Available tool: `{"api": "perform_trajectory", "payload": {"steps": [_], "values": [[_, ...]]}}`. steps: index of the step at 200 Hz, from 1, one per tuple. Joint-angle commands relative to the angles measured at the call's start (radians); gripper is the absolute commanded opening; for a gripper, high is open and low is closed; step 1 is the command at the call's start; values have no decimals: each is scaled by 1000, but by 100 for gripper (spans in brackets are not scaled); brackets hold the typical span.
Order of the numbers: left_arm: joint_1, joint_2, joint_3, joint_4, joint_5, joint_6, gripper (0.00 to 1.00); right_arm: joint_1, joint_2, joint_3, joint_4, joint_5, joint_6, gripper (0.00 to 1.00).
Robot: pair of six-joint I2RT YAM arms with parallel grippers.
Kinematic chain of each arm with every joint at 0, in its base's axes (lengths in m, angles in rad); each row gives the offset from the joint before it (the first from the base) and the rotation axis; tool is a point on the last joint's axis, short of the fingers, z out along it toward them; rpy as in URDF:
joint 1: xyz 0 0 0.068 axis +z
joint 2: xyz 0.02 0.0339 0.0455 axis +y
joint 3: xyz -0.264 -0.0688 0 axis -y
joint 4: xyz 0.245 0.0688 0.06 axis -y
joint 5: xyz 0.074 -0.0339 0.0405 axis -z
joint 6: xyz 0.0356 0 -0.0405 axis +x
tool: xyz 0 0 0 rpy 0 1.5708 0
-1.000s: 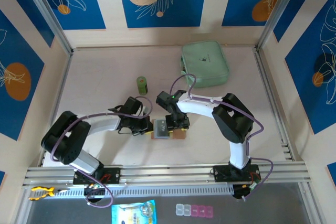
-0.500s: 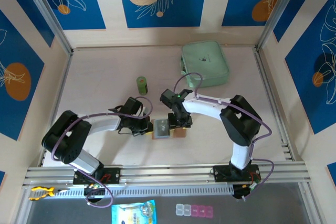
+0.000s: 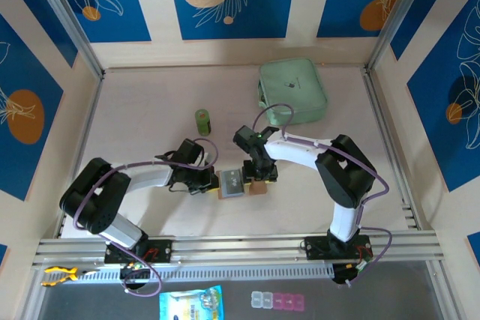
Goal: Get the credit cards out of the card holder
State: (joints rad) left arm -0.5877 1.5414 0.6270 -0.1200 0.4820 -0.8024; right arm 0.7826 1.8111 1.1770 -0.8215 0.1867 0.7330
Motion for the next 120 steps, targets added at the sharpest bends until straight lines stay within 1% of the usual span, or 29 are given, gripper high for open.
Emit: {"api": "perform_trajectory", "payload": {"steps": [1, 13, 35, 57, 81, 102, 120], "values": [[-7, 25, -7, -96, -54, 15, 0, -22, -60, -29, -1, -37, -17, 61], [-7, 27, -4, -97, -54, 17, 0, -31, -78, -34, 15, -68, -17, 62], [-7, 31, -4, -94, -55, 18, 0, -43, -97, -41, 19, -79, -14, 67], [-7, 31, -5, -95, -53, 19, 0, -55, -113, -52, 19, -75, -12, 67], [-6, 28, -7, -95, -55, 20, 0, -66, -116, -58, 5, -47, -7, 66], [-6, 25, -10, -93, -57, 20, 0, -68, -95, -44, -25, 0, -16, 66], [-6, 23, -12, -92, -56, 19, 0, -66, -68, -36, -29, 15, -34, 67]]}}
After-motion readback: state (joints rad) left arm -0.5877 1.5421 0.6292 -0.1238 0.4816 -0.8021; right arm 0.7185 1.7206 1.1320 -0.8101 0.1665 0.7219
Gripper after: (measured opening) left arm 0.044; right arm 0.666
